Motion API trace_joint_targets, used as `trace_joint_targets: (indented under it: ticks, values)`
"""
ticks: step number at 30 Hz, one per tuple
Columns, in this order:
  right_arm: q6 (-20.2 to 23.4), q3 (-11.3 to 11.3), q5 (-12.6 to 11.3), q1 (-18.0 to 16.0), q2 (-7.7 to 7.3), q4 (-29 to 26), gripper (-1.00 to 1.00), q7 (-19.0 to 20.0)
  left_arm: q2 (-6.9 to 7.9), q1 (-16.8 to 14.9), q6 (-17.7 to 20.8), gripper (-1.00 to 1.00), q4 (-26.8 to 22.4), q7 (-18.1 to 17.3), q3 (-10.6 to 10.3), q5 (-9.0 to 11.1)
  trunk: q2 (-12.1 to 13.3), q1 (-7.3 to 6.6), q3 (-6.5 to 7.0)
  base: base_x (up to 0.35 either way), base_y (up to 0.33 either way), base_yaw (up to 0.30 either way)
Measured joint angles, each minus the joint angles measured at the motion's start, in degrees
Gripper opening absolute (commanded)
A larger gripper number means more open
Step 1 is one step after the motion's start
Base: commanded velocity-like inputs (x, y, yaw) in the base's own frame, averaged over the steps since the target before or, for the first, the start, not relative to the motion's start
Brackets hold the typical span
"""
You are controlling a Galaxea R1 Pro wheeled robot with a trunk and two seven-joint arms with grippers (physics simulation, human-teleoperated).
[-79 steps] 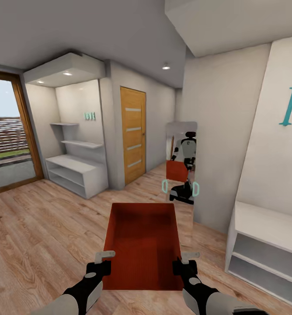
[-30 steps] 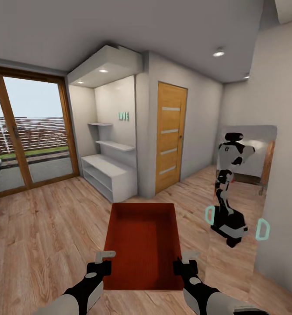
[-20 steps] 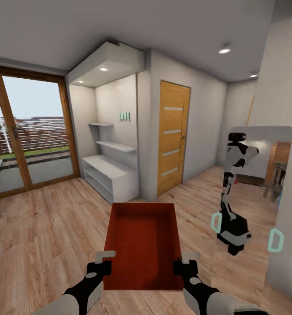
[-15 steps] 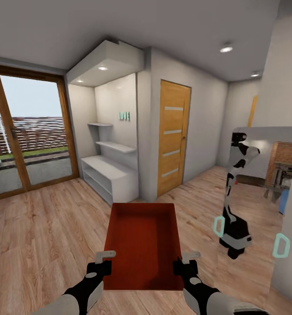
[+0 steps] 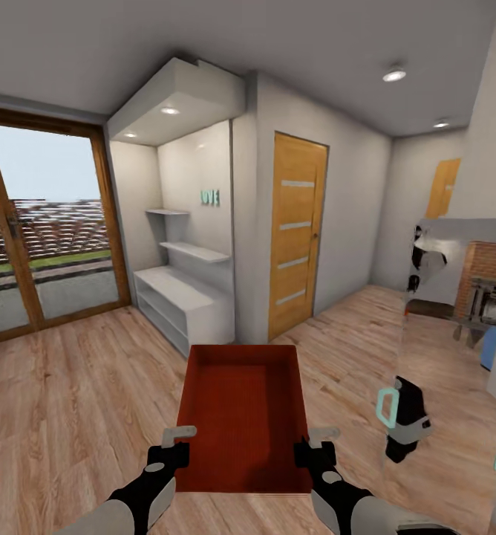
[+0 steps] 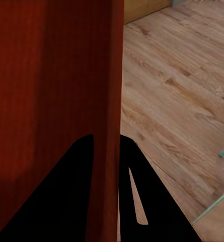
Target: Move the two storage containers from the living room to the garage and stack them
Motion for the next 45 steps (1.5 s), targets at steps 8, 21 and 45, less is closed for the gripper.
trace_joint_targets:
  ticks: [8,21,45]
  values:
    - [0.00,0.00,-0.01,0.00,0.00,0.00,-1.00,0.00,0.00,0.00,0.00,-1.00,0.00,0.00,-0.03,0.03,0.00,0.00,0.00,0.322,0.000,0.000]
    - [0.01,0.00,-0.01,0.00,0.00,0.00,-1.00,0.02,0.00,0.00,0.00,-1.00,0.00,0.01,-0.01,0.02,0.00,0.00,0.00,0.322,0.043,0.000]
    - [-0.08,-0.01,-0.10,0.01,-0.07,0.01,-1.00,0.11,-0.07,-0.02,0.00,-1.00,-0.01,0.12,-0.05,-0.02,0.00,0.00,0.00,0.322,0.129,-0.086]
